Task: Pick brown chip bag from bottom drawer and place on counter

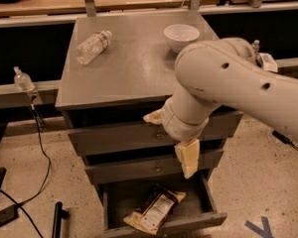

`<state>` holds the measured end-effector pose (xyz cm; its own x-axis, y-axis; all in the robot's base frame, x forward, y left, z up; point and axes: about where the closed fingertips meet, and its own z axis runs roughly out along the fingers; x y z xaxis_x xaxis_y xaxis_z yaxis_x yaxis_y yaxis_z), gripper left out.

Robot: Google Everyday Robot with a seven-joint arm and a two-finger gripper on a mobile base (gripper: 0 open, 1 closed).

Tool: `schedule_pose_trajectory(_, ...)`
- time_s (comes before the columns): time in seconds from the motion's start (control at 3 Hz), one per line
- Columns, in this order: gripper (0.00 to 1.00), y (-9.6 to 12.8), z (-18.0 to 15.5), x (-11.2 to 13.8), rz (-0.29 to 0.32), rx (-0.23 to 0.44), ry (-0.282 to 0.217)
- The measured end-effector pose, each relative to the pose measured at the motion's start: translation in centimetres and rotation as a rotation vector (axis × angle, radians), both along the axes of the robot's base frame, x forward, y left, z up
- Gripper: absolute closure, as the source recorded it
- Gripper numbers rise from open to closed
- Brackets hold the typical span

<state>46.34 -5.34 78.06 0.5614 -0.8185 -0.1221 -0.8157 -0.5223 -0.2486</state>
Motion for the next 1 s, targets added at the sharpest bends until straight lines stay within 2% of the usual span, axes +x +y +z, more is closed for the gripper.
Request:
schedule_pose_trajectory(0.33, 0.0, 1.1, 0.6, 1.6, 0.068, 0.026, -0.087)
schedule_pose_trajectory(0.67, 0.0, 0.9, 0.7, 1.4, 0.058, 0.02, -0.078)
schedule_pose_trajectory(1.0, 0.0, 2.6, -0.4, 1.8, 0.161, 0.025, -0.095)
